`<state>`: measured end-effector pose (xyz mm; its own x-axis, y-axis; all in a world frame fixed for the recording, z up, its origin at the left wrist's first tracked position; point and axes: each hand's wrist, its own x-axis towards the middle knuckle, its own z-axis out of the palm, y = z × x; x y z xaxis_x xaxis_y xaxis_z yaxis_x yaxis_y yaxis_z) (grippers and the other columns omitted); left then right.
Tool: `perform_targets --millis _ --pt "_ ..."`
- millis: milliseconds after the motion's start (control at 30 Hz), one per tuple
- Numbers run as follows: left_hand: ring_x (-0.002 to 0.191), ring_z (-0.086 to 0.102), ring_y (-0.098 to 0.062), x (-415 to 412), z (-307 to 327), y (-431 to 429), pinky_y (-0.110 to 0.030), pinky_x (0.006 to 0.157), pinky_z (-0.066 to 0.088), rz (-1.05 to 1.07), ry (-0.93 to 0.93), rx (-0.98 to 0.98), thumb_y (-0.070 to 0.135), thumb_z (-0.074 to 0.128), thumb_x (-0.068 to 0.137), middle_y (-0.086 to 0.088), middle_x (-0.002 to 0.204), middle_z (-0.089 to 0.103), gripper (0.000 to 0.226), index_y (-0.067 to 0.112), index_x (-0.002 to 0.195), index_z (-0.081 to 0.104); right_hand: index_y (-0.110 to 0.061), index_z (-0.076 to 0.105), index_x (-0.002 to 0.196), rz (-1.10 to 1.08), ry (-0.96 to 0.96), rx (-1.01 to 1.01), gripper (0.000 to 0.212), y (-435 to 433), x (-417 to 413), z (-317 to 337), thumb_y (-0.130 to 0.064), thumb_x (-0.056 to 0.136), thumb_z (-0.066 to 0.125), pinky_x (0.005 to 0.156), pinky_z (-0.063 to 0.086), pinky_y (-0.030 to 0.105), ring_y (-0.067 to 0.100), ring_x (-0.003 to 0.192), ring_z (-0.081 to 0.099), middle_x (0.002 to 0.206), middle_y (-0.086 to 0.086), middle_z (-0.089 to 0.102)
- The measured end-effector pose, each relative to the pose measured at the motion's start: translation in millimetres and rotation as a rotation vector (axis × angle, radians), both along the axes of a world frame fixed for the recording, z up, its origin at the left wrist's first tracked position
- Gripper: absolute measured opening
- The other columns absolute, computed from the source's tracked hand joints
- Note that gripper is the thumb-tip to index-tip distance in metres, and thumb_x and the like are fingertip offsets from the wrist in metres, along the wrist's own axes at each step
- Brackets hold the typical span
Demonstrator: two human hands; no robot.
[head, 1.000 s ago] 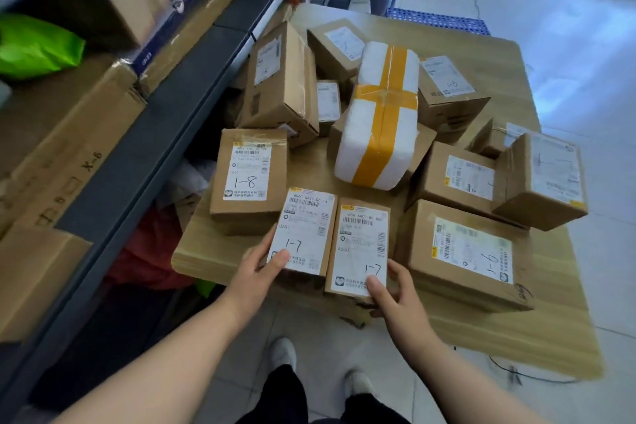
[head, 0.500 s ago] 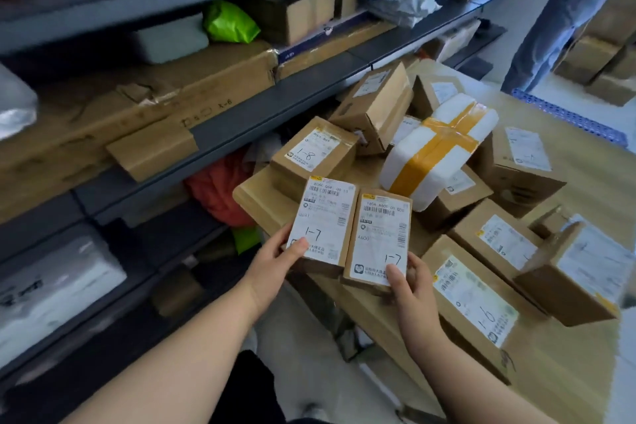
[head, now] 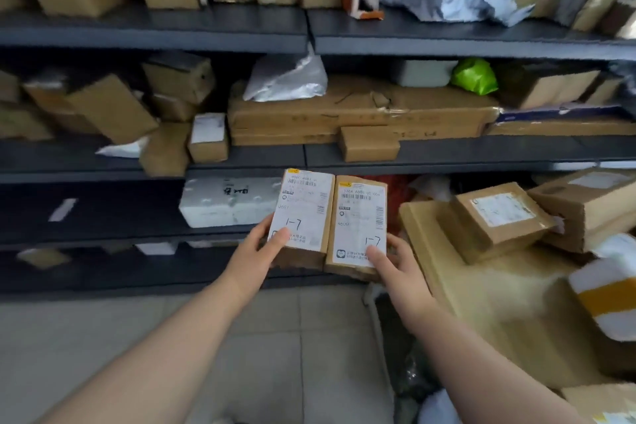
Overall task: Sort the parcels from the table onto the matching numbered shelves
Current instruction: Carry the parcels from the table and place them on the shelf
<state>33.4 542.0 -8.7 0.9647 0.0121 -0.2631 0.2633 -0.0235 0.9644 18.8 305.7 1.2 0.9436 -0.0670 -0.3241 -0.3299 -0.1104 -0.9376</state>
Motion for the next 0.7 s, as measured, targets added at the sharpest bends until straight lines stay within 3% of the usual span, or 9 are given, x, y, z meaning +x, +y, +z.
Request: perform_targets --millis 100,233,300,467,567,700 --pt "0.116 0.056 -0.004 -29.8 0.2 80.3 -0.038 0.102 0.046 0.186 -0.009 0.028 0.041 0.055 0.094 0.027 0.119 0.061 0.036 0.055 0.126 0.046 -0.027 0.041 0.135 0.196 -0.01 -0.015 0.054 83.1 18.0 -1.7 -0.036 0.088 0.065 0.094 0.045 0.026 0.011 0.113 0.057 0.125 -0.005 0.06" --pt "0.123 0.052 -0.004 -84.5 4.8 191.4 -0.044 0.105 0.043 0.383 -0.029 0.045 0.062 0.062 0.079 0.032 0.127 0.056 0.052 0.065 0.126 0.041 -0.029 0.039 0.138 0.47 0.02 -0.041 0.059 207.5 24.6 -4.8 -0.043 0.087 0.065 0.1 0.045 0.034 0.013 0.116 0.055 0.127 -0.006 0.059" --pt "0.124 0.052 -0.003 -113.9 7.2 242.0 -0.043 0.104 0.044 0.474 -0.051 0.043 0.067 0.061 0.073 0.031 0.13 0.054 0.062 0.064 0.13 0.038 -0.031 0.04 0.141 0.588 0.018 -0.035 0.062 269.9 21.9 -5.7 -0.046 0.086 0.065 0.105 0.043 0.041 0.014 0.119 0.054 0.13 -0.007 0.058" --pt "0.104 0.06 0.009 -182.4 17.2 339.6 -0.018 0.074 0.055 0.752 -0.094 0.004 0.038 0.053 0.092 0.034 0.115 0.061 0.049 0.049 0.137 0.036 -0.034 0.042 0.138 0.845 0.027 0.023 0.062 413.9 -3.9 3.2 -0.046 0.083 0.067 0.105 0.044 0.04 0.013 0.119 0.055 0.128 -0.009 0.059" --pt "0.095 0.064 0.009 -218.8 21.0 378.9 -0.015 0.067 0.054 0.951 -0.069 -0.007 0.038 0.052 0.091 0.028 0.112 0.063 0.04 0.043 0.13 0.045 -0.037 0.044 0.135 1.008 0.074 0.049 0.074 482.6 -22.8 4.4 -0.06 0.069 0.069 0.104 0.044 0.045 0.012 0.116 0.058 0.125 -0.011 0.062" --pt "0.089 0.065 0.008 -254.7 13.9 425.3 -0.016 0.067 0.052 1.2 -0.024 -0.026 0.031 0.046 0.099 0.023 0.109 0.065 0.022 0.039 0.118 0.054 -0.039 0.046 0.123 1.15 0.09 0.088 0.046 567.1 -40.2 3.8 -0.039 0.083 0.07 0.101 0.048 0.041 0.011 0.111 0.061 0.118 -0.01 0.063"
